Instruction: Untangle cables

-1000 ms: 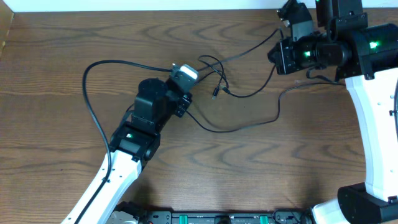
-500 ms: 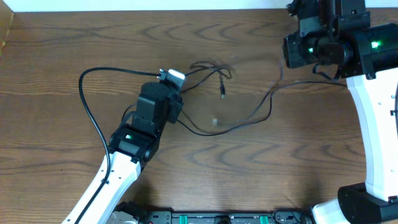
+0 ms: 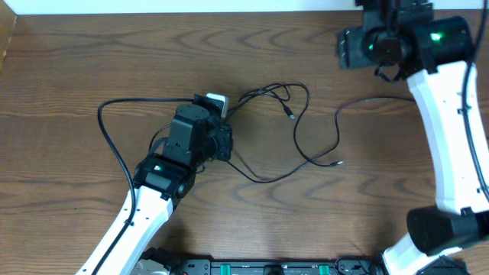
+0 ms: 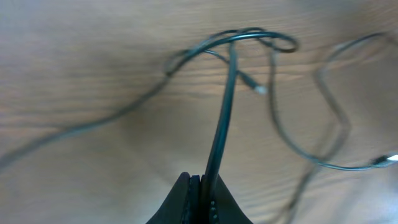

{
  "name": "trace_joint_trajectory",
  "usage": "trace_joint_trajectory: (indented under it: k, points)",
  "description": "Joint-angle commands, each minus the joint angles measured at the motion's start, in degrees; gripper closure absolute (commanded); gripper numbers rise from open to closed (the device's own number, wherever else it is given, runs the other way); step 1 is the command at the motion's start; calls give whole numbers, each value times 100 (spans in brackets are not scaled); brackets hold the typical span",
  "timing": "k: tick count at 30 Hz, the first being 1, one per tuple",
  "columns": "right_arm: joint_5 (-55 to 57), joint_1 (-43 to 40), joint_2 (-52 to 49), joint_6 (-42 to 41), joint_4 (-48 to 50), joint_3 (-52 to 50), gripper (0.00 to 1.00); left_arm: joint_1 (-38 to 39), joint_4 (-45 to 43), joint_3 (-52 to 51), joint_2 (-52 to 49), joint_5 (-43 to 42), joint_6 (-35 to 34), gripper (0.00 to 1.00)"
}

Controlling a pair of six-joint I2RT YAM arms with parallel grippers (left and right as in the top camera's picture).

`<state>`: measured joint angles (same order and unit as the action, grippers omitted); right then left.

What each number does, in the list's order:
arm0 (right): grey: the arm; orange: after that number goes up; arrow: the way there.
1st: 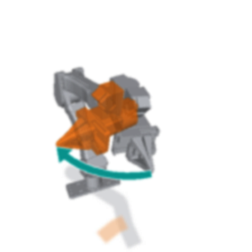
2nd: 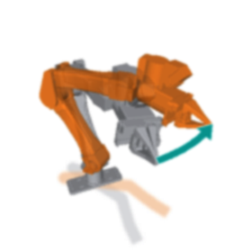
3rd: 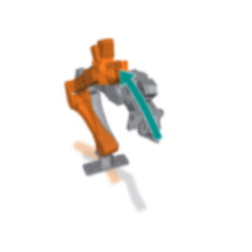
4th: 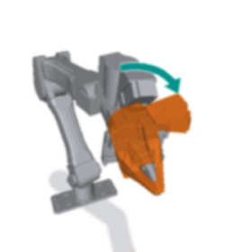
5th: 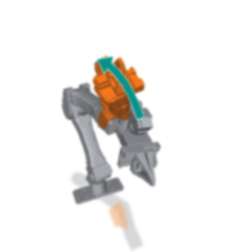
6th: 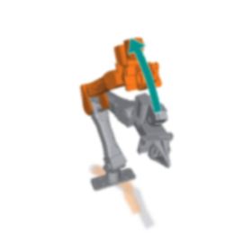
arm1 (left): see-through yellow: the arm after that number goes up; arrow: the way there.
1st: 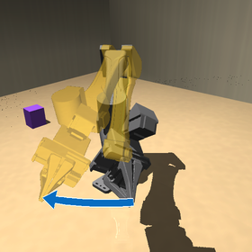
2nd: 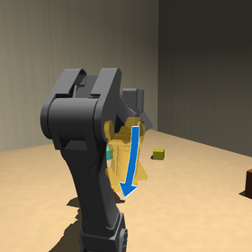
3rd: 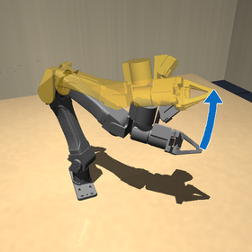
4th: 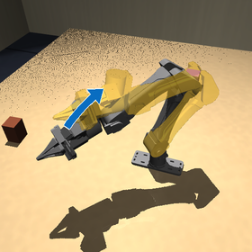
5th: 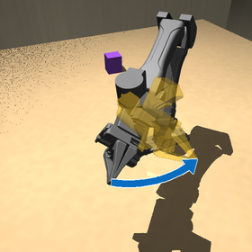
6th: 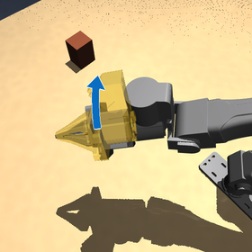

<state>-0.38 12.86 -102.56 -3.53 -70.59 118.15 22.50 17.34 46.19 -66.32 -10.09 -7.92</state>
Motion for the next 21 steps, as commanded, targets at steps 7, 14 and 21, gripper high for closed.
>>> trace_joint_trajectory:
  k: [7, 14, 21]
  points:
    - [-3298, 79, -911, 533, -839, 59, 17, -20, -920, 0, 57, -1969, -2234, 93]
    - [-5010, 380, -1268, 358, -914, 59, 1, -20, -1189, 0, 66, -2081, -2282, 93]
    - [-5261, 973, -1419, -599, -688, 57, 1, -20, -1353, 0, 66, -2752, -2284, 93]
